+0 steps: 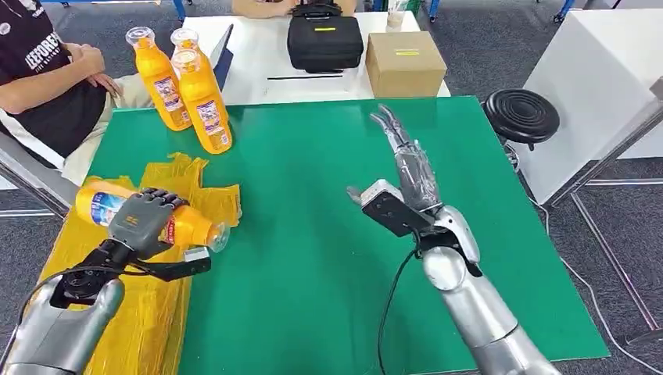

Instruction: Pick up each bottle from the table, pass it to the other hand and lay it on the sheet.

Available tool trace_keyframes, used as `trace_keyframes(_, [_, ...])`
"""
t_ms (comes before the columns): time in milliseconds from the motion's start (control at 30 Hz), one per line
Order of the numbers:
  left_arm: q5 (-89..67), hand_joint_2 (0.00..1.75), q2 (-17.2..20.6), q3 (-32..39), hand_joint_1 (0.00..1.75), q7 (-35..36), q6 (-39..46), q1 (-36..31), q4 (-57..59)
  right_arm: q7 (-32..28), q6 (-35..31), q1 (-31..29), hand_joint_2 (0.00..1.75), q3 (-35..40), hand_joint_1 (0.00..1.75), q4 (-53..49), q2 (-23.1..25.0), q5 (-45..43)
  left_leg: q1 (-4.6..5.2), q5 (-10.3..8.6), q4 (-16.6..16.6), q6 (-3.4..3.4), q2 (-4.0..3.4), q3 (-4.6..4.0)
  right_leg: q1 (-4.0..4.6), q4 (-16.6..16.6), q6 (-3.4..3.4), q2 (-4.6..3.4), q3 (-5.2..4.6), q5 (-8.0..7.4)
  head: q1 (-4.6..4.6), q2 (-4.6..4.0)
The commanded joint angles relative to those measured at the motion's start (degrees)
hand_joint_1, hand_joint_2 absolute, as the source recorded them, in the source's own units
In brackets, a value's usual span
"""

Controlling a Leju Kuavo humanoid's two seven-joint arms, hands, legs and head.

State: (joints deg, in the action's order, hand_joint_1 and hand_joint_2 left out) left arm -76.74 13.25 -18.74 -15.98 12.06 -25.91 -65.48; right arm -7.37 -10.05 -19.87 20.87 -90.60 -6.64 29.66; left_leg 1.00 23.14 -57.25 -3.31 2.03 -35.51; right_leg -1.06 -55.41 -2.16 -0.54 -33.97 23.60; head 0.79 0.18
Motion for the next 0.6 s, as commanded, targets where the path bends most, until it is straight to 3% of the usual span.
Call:
trace_keyframes(33, [2.4, 1.75, 1.18, -12.22, 1.75, -1.55, -1.79, -8.09, 16.1, 0.56, 0.33, 0.57, 1.75, -4.03, 0.0, -0.46, -0.88, 0.42, -0.05, 0.04, 0.0, 0.14, 0.07, 0.13, 0.06, 0.05, 0.06, 0.2, 0.22, 0.09, 0.0, 0.0])
trace_keyframes(133, [2.12, 1.75, -2.27, -14.85, 1.75, -1.39, -0.81, -10.4, 24.53, 1.04, 0.68, 0.43, 1.75, -4.6, 0.0, -0.1, -0.55, 0.86, -0.02, 0.02, 0.02, 0.14, 0.11, 0.15, 0.02, 0.06, 0.06, 0.21, 0.24, 0.08, 0.0, 0.0])
trace_keyframes(300, [0.27, 1.75, -4.3, -16.64, 1.75, 1.36, 1.23, -11.28, 29.47, 1.32, 1.21, -0.19, 1.75, -4.02, 0.0, 0.54, -0.33, 1.3, -0.02, 0.05, -0.01, 0.18, 0.06, 0.16, 0.04, 0.06, 0.09, 0.18, 0.26, 0.09, 0.0, 0.0])
trace_keyframes(467, [1.88, 1.75, -8.38, -14.96, 1.75, 3.26, 0.13, -12.81, 35.19, 2.65, 1.65, -0.66, 1.75, -3.44, 0.0, 1.11, -0.23, 2.25, -0.01, 0.09, 0.02, 0.24, 0.03, 0.32, 0.04, 0.09, 0.12, 0.17, 0.44, 0.12, -0.04, 0.0])
trace_keyframes(600, [2.0, 1.75, -8.9, -14.8, 1.75, 3.79, -0.34, -12.96, 35.78, 2.75, 1.71, -0.68, 1.75, -3.24, 0.0, 1.28, -0.12, 2.37, -0.01, 0.02, 0.01, 0.22, 0.27, 0.3, 0.04, 0.08, 0.1, 0.43, 0.48, 0.06, 0.0, 0.0])
